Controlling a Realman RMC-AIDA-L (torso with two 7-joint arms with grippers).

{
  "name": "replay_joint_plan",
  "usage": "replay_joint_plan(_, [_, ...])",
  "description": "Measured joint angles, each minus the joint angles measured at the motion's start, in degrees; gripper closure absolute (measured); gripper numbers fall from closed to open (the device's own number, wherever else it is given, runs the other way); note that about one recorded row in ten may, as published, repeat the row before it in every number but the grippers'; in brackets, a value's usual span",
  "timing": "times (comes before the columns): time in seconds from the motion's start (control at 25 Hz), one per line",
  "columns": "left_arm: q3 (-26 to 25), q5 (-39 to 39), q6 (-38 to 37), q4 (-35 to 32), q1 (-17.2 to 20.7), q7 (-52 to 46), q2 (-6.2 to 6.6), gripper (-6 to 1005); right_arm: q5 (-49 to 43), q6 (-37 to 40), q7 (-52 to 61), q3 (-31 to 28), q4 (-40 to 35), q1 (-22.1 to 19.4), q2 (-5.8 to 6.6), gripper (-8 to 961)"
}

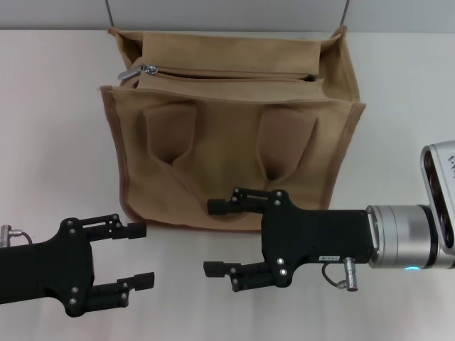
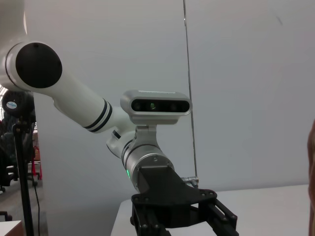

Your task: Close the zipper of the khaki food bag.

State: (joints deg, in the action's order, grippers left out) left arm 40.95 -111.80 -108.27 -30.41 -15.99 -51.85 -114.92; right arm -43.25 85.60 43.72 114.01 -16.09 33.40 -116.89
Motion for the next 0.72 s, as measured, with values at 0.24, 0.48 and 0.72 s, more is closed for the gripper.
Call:
replay_joint_plan(0.24, [-0.03, 0.00, 0.00, 0.00, 0.06, 0.00, -0.12, 331, 0.14, -0.01, -0.12, -0.11, -0.05, 0.00, -0.47, 144])
replay_joint_plan(0.48, [-0.61, 0.20, 0.16, 0.00, 0.69, 0.92, -0.16, 343, 0.24, 0.00, -0.17, -0.90, -0.09, 0.00, -1.04, 144])
replay_joint_plan(0.72, [-5.51, 0.45, 0.13, 0.68, 0.98, 2.13, -0.70, 355, 0.31, 0.00, -0.27, -1.05, -0.09, -0.33, -1.36, 144])
